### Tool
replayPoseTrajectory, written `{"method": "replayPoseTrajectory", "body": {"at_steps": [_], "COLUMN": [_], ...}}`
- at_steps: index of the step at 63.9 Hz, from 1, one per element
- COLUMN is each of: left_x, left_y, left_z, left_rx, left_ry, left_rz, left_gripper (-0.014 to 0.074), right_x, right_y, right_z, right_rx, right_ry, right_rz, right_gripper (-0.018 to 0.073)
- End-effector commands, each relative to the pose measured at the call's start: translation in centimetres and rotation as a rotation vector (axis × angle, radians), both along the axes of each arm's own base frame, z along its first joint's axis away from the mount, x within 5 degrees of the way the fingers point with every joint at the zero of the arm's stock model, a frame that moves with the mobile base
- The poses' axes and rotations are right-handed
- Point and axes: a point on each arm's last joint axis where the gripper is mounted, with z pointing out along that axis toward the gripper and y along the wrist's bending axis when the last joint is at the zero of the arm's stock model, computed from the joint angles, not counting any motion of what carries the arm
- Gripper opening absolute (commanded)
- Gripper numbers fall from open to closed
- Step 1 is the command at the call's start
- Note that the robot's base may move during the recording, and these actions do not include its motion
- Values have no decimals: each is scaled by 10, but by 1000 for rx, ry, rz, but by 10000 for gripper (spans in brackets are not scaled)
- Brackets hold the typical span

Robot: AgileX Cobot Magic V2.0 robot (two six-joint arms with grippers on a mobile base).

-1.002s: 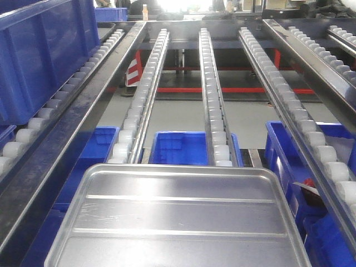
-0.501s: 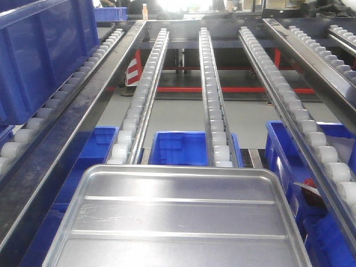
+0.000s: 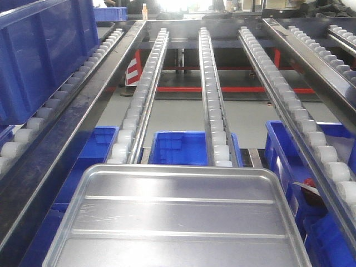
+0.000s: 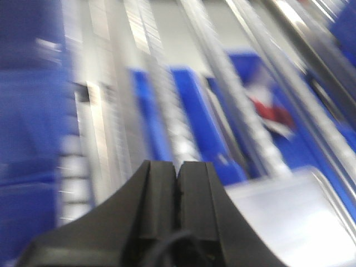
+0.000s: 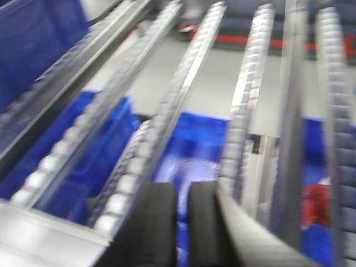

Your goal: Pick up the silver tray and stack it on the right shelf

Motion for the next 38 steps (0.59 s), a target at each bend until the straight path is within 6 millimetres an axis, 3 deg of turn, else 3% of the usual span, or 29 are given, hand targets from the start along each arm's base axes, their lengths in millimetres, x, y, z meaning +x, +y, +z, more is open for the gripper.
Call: {"method": "replayPoseTrajectory", "body": {"at_steps": [1,5,13,16,38], "left_x": [6,9,16,19,35], "left_y": [-17,-30,-53,-58,-80], "left_z": [12,6,-5,-7,-23], "left_rx": [-32,-12,16,4,-81], "left_ry": [-45,-12,31,48,211], "left_rz": [-84,-144,-226,-233,-220], "left_gripper": [-94,-40,259,326,314], "right_x": [6,10,17,19,41], "right_y": [9,17,31,36,59], "right_z": [18,15,7,4,-10], "right_rx": [16,9,-12,-21,117], "right_ry": [-69,-41,20,43,238], "right_rz": [68,119,204,227,256], "right_gripper": [363,400,410,410,410]}}
